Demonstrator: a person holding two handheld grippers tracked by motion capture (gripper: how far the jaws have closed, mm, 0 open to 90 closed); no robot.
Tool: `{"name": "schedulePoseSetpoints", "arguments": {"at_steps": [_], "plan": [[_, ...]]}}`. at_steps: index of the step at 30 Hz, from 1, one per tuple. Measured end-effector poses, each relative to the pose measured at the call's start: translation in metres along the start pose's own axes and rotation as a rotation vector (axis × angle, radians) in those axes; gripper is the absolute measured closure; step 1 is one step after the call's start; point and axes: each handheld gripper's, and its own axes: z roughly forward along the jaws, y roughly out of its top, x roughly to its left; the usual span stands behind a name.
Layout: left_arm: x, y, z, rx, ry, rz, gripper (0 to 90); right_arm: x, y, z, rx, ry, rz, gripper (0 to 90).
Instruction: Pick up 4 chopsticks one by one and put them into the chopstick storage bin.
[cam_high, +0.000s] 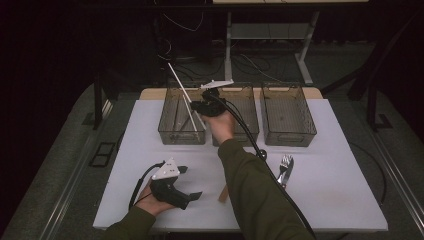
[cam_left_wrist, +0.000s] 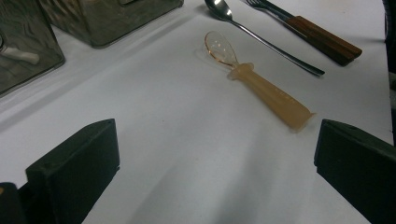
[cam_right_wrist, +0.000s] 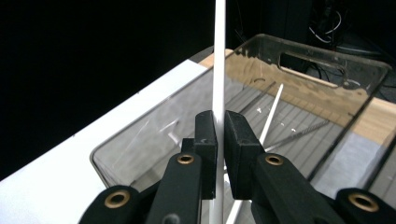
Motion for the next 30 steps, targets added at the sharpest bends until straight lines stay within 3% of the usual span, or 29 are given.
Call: {"name": "schedulePoseSetpoints", "arguments": {"at_steps": [4, 8, 19, 23, 25, 30], "plan": [[0.0, 0.0, 0.0, 0.0, -0.002, 0.0, 0.0, 0.006, 0.007, 0.005, -0.012, 0.003, -0.009, 84.4], [0.0, 0.0, -0.001, 0.005, -0.005, 0.007, 0.0, 0.01, 0.005, 0.013, 0.012, -0.001, -0.014, 84.3], [0.0, 0.001, 0.0, 0.009, -0.009, 0.006, 0.0, 0.013, -0.018, 0.035, 0.2, -0.128, -0.022, 84.3], [-0.001, 0.0, 0.001, 0.006, -0.01, 0.005, 0.0, 0.011, -0.021, 0.039, 0.254, -0.144, -0.003, 83.2], [-0.001, 0.0, 0.001, 0.005, -0.01, 0.004, 0.0, 0.011, -0.022, 0.039, 0.258, -0.14, 0.007, 75.3], [0.0, 0.0, 0.001, 0.006, -0.01, 0.011, 0.0, 0.014, -0.018, 0.033, 0.247, -0.125, -0.011, 69.6]]}}
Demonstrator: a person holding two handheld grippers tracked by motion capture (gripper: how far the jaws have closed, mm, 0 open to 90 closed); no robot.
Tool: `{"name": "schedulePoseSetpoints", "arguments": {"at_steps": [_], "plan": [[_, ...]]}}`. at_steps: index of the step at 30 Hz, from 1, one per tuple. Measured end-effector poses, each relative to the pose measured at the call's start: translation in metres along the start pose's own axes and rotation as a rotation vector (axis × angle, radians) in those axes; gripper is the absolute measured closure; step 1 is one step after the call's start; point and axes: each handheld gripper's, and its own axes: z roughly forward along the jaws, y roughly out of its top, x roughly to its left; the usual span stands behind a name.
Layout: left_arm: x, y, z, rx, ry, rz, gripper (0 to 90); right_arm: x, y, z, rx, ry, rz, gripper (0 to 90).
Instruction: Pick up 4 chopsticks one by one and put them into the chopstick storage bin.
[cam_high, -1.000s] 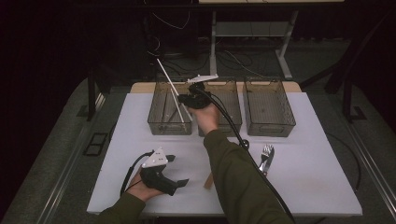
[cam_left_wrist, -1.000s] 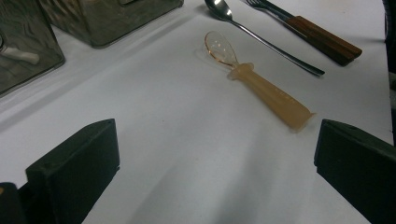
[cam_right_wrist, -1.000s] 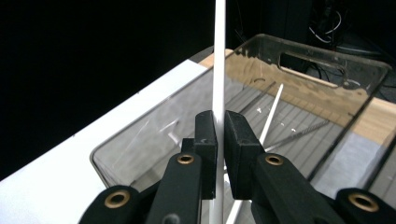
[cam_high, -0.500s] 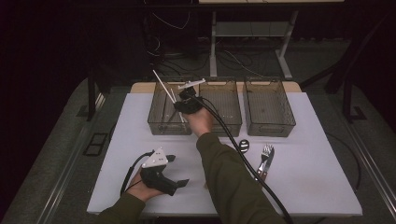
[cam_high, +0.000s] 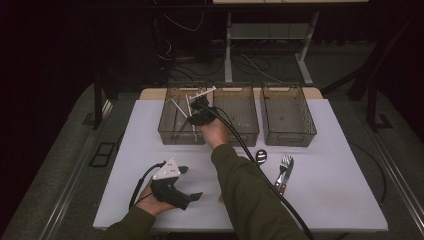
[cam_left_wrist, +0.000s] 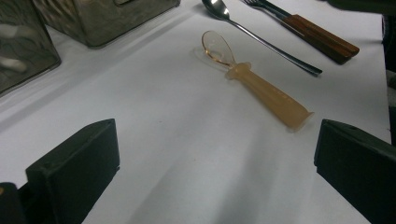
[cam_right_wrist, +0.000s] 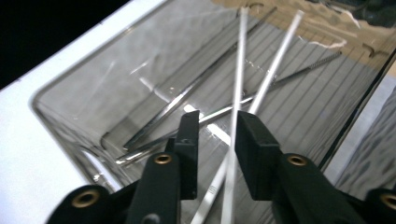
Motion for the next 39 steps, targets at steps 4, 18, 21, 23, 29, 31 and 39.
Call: {"name": "schedulePoseSetpoints", "arguments": {"at_steps": [4, 18, 21, 23, 29, 31, 39], "plan": [[0.0, 0.0, 0.0, 0.001, 0.002, 0.005, 0.0, 0.003, 0.002, -0.012, -0.021, 0.014, -0.031, 59.9], [-0.001, -0.001, 0.001, 0.007, 0.009, -0.004, 0.0, -0.005, -0.016, -0.062, -0.071, 0.146, -0.116, 42.0], [-0.001, -0.001, 0.001, 0.006, 0.01, -0.006, 0.0, -0.01, -0.024, -0.073, -0.083, 0.158, -0.126, 40.9], [0.0, -0.001, 0.001, 0.017, 0.013, -0.003, 0.0, -0.014, -0.029, -0.08, -0.088, 0.164, -0.13, 38.8], [0.001, -0.002, 0.001, 0.012, 0.02, -0.02, 0.0, -0.025, -0.046, -0.103, -0.128, 0.197, -0.126, 36.7], [0.001, -0.002, 0.001, 0.015, 0.017, -0.016, 0.0, -0.028, -0.052, -0.11, -0.138, 0.207, -0.13, 35.9], [0.002, -0.002, 0.002, 0.018, 0.028, -0.022, 0.0, -0.045, -0.085, -0.137, -0.148, 0.229, -0.15, 35.4]]}}
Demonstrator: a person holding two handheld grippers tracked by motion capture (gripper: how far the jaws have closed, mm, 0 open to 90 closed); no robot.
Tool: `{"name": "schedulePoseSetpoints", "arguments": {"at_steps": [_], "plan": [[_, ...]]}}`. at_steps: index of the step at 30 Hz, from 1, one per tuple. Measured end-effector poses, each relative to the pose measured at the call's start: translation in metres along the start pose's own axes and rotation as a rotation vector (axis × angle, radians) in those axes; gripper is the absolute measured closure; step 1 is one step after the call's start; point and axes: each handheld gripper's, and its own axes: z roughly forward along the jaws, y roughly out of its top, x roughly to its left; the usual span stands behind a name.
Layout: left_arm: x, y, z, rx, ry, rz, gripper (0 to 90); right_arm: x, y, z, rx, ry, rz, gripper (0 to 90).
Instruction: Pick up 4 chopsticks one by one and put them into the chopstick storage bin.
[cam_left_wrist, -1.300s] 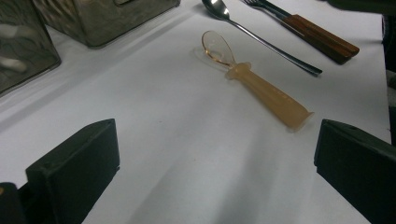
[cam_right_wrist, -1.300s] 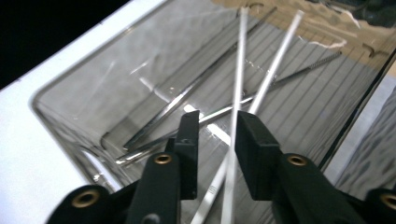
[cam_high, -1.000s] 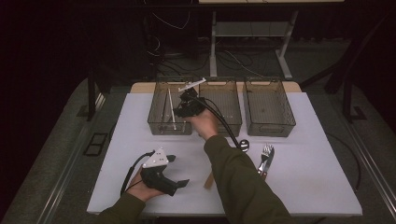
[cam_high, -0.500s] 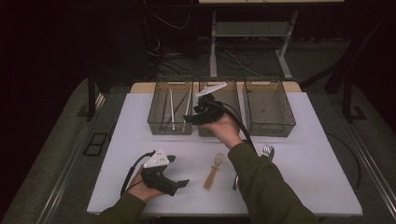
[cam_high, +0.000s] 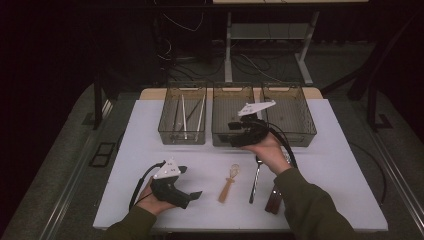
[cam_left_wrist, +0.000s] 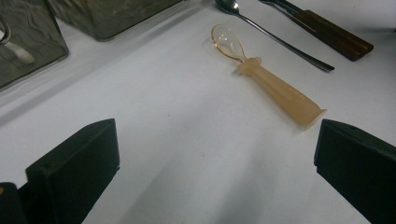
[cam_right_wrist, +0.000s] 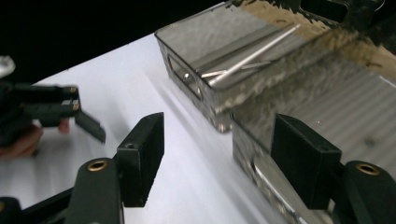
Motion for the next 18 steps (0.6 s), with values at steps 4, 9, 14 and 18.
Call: {"name": "schedulePoseSetpoints", "arguments": {"at_steps": [4, 9, 14, 18], "plan": [[0.0, 0.001, -0.001, -0.003, -0.002, 0.004, 0.0, -0.006, -0.019, -0.016, -0.008, 0.0, 0.016, 35.4], [0.0, 0.0, 0.0, -0.001, 0.004, 0.004, 0.0, -0.011, -0.038, -0.034, -0.008, -0.008, 0.018, 35.4], [0.0, 0.0, 0.0, -0.001, 0.007, -0.001, 0.0, -0.014, -0.054, -0.046, -0.018, -0.006, 0.03, 35.4], [-0.001, 0.0, -0.001, 0.003, 0.011, 0.005, 0.0, -0.018, -0.066, -0.055, -0.021, -0.023, 0.037, 35.1]]}}
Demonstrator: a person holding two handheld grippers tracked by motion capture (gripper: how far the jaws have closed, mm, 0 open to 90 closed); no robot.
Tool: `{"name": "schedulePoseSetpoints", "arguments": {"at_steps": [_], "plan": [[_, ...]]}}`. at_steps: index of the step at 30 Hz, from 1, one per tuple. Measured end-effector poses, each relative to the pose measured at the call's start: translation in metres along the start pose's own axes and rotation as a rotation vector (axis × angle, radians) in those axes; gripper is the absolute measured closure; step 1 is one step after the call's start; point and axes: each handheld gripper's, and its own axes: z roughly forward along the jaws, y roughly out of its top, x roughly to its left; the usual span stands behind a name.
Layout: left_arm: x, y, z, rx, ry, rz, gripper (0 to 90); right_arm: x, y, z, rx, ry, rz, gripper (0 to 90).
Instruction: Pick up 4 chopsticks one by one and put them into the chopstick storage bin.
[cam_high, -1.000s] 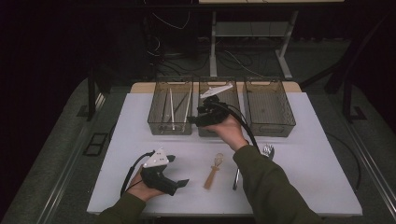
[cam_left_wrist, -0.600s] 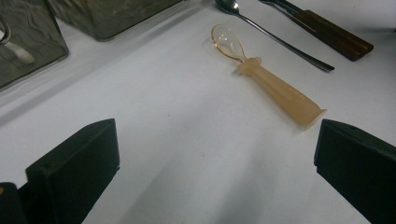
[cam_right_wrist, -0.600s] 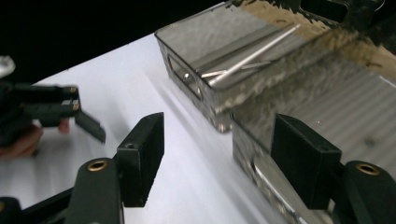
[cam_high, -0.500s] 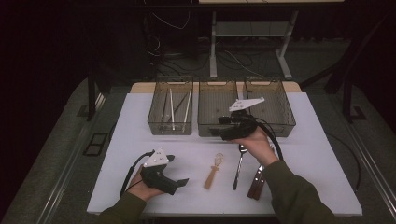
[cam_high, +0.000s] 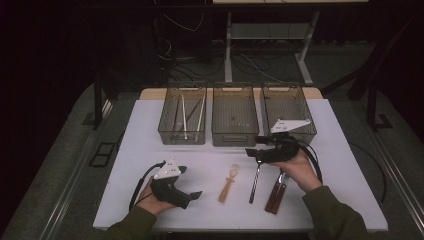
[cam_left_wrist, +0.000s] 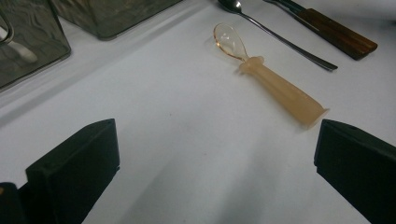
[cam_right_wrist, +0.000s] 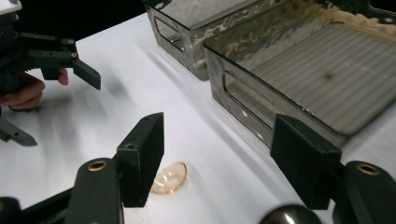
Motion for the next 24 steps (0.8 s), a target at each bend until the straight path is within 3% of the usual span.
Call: {"name": "schedulePoseSetpoints", "arguments": {"at_steps": [3, 8, 17, 24], "plan": [[-0.001, 0.0, -0.001, -0.002, 0.0, 0.0, 0.0, -0.001, -0.011, -0.007, 0.011, -0.016, -0.007, 33.4], [-0.001, 0.0, 0.0, 0.005, -0.002, 0.006, 0.0, 0.002, -0.029, -0.022, -0.005, -0.082, -0.012, 28.5], [-0.001, 0.001, 0.0, 0.006, 0.002, 0.005, 0.0, 0.004, -0.066, -0.044, -0.041, -0.101, 0.033, 20.5], [-0.001, 0.001, -0.001, 0.007, 0.01, -0.006, 0.0, 0.004, -0.092, -0.053, -0.022, -0.11, 0.045, 19.2]]}}
